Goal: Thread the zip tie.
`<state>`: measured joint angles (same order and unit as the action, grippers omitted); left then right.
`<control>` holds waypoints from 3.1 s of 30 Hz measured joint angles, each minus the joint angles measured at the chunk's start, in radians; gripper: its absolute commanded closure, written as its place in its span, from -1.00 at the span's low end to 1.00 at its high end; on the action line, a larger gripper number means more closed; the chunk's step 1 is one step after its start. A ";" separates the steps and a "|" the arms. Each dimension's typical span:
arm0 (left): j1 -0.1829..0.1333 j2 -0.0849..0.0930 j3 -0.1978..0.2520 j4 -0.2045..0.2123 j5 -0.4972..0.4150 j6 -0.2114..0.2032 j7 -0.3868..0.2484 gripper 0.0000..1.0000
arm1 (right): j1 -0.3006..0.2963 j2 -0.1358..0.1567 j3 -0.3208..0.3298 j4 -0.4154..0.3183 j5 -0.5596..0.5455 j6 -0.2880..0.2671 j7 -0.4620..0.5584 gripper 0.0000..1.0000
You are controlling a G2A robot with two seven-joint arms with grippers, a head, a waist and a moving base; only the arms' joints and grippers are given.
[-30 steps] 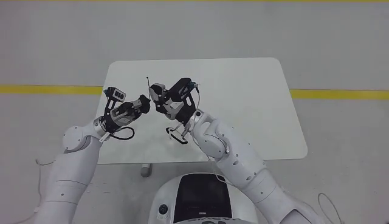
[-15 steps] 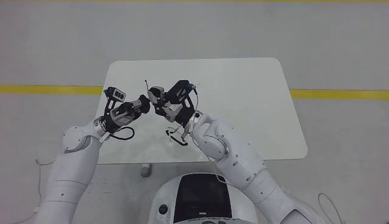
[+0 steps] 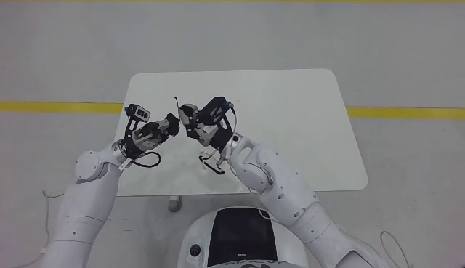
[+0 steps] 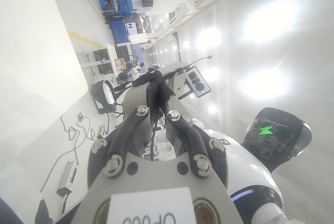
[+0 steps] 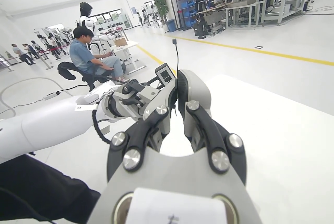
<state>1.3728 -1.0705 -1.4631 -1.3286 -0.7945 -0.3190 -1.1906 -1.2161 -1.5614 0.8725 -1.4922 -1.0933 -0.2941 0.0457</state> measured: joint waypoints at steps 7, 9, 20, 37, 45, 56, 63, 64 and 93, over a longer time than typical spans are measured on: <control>0.000 0.000 0.000 0.000 0.000 0.000 0.000 1.00 | -0.002 0.003 0.001 0.003 0.002 -0.010 0.010 1.00; 0.000 0.000 0.000 0.000 0.000 0.000 0.000 1.00 | -0.003 0.004 0.001 0.002 -0.002 -0.007 0.010 1.00; 0.000 0.000 0.000 0.000 0.000 0.000 0.000 1.00 | -0.007 0.009 0.000 0.000 -0.009 -0.009 0.008 -1.00; 0.000 0.000 0.000 0.000 0.000 0.000 0.000 1.00 | -0.038 0.029 0.042 -0.036 -0.047 -0.046 -0.041 -1.00; -0.021 0.002 0.001 0.041 -0.155 0.275 0.031 1.00 | -0.033 0.046 0.031 -0.062 -0.312 0.016 -0.058 -1.00; -0.054 0.014 -0.007 0.066 -0.151 0.405 -0.030 1.00 | 0.001 0.071 -0.007 -0.043 -0.476 0.076 -0.073 -1.00; -0.045 0.006 0.000 0.076 -0.327 0.546 -0.004 1.00 | 0.023 0.084 -0.041 -0.017 -0.477 0.121 -0.055 -1.00; -0.047 0.006 0.000 0.081 -0.352 0.573 -0.010 1.00 | 0.027 0.086 -0.049 -0.011 -0.477 0.134 -0.061 -1.00; -0.078 0.073 0.249 0.101 -0.776 0.659 0.041 1.00 | 0.096 0.105 -0.190 0.059 -0.477 0.295 -0.256 0.14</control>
<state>1.2945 -0.9970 -1.2140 -1.2280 -1.5704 0.3400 -1.1493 -1.1198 -1.4563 0.6822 -1.4334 -1.5700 0.0014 -0.2099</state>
